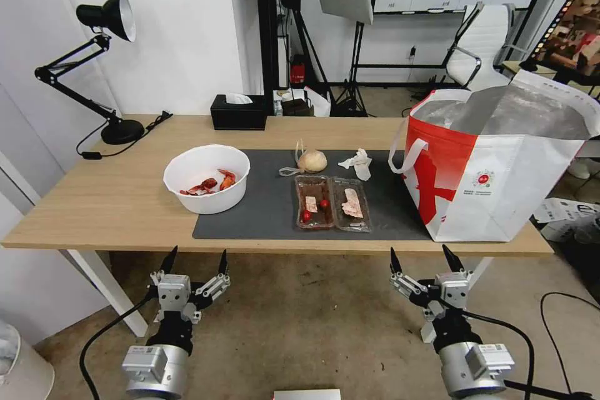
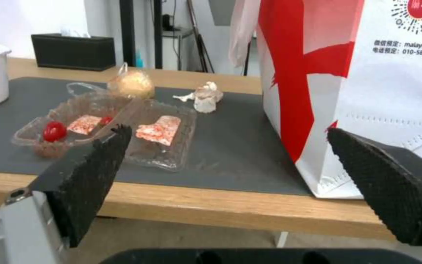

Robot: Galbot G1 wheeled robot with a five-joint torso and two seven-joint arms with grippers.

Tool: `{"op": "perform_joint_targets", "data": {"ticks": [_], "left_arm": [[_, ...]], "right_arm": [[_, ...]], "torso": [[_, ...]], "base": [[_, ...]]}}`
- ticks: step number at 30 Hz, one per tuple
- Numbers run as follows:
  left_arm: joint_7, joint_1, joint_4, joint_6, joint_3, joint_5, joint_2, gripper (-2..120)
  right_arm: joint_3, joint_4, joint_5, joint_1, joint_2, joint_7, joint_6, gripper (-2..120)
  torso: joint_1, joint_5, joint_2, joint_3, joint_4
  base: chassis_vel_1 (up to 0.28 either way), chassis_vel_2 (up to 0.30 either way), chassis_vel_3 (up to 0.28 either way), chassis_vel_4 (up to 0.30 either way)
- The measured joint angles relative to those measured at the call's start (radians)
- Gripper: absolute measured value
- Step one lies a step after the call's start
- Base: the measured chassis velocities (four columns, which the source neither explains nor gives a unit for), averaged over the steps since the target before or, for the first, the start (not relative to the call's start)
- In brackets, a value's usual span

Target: Pick up the trash from the table and place it into the takeout bag.

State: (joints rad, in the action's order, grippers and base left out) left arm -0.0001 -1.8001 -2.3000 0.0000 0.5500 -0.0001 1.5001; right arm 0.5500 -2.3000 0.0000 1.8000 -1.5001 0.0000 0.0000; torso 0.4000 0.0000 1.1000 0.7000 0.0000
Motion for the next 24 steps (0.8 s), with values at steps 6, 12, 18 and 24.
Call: {"op": "perform_joint_targets", "data": {"ticks": [6,12,18,24], "left_arm": [[0.000,0.000,0.000,0.000,0.000,0.000,0.000,100],[0.000,0.000,0.000,0.000,0.000,0.000,0.000,100],[-0.023,0.040,0.009,0.003,-0.016,-0.019,-0.021,100],[-0.100,0.181,0.043,0.023,-0.078,-0.084,-0.095,100]], "right_arm": [[0.000,0.000,0.000,0.000,0.000,0.000,0.000,100],[0.000,0.000,0.000,0.000,0.000,0.000,0.000,100],[0.005,0.006,0.032,-0.035,0.041,0.010,-0.015,100],[0.029,0.033,0.155,-0.171,0.188,0.051,-0.081,100]], "torso": [[0.000,0.0000,0.000,0.000,0.0000],[0.000,0.0000,0.000,0.000,0.0000],[0.000,0.0001,0.000,0.000,0.0000],[0.000,0.0002,0.000,0.000,0.0000]], "base": [[0.000,0.000,0.000,0.000],[0.000,0.000,0.000,0.000],[0.000,0.000,0.000,0.000],[0.000,0.000,0.000,0.000]]}}
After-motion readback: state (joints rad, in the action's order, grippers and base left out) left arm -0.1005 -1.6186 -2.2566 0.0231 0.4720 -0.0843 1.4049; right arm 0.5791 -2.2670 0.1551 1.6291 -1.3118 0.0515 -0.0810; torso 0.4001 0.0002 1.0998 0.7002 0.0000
